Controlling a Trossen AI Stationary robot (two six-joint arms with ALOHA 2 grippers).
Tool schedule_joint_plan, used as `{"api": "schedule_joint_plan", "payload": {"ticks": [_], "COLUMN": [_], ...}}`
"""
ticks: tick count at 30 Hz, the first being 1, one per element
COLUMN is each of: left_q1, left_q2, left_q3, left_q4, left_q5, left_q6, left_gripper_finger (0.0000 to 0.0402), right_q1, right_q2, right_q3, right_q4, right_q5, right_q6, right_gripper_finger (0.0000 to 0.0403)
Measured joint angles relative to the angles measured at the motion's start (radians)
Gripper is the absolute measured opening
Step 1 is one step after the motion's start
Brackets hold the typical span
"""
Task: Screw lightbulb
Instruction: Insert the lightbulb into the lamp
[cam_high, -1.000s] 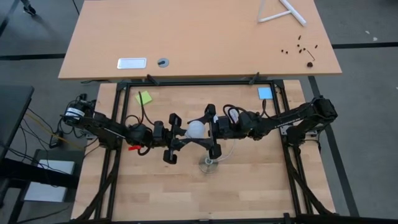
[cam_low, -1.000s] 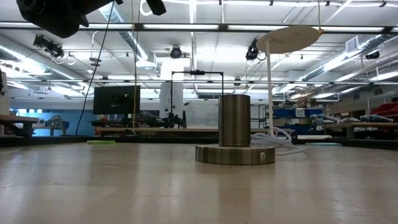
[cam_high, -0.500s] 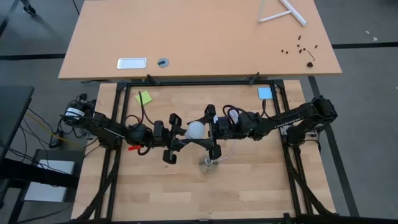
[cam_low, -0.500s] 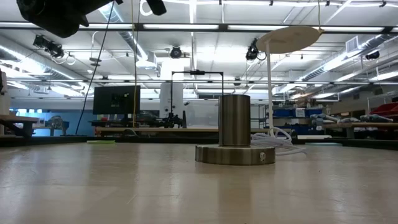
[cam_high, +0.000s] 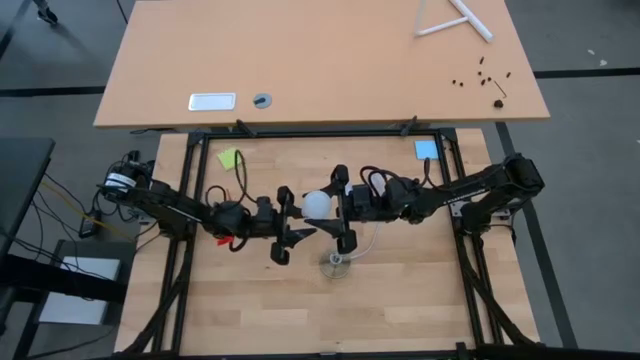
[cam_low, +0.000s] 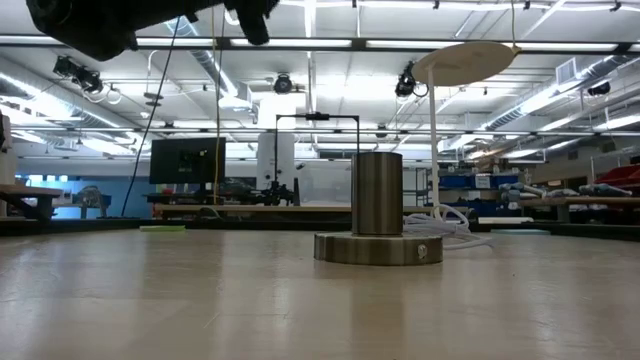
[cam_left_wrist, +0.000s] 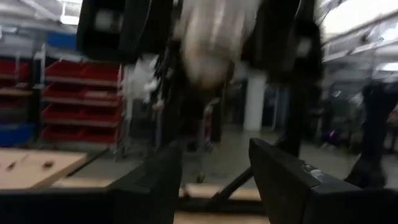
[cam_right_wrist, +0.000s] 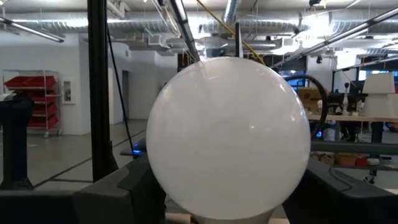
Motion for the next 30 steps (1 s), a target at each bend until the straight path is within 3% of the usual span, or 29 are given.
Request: {"api": "schedule_joint_plan", "payload": {"ticks": [7,17,30], "left_q1": [0.0,0.0,0.0], "left_q2": [-0.018,-0.035,-0.034], "left_q3": [0.0,0.0,0.0], "left_q4": [-0.178,-0.332,-0.413], "left_q5": [-0.134,-0.165,-0.166], "left_q6": [0.003,0.003,0.0], "left_gripper_finger": [0.0212,0.0219,0.0219], "right_q1": [0.015,0.054,0.155], "right_q2": [-0.101,-0.112,-0.1], "right_q3": [0.0,0.0,-0.185], "right_q4": [-0.236,-0.518,-0.512], "right_q5": [0.073,0.088,0.233], "right_q6": [0.007,0.086,0.251], "right_gripper_finger": [0.0261,0.0241,0.0239]}}
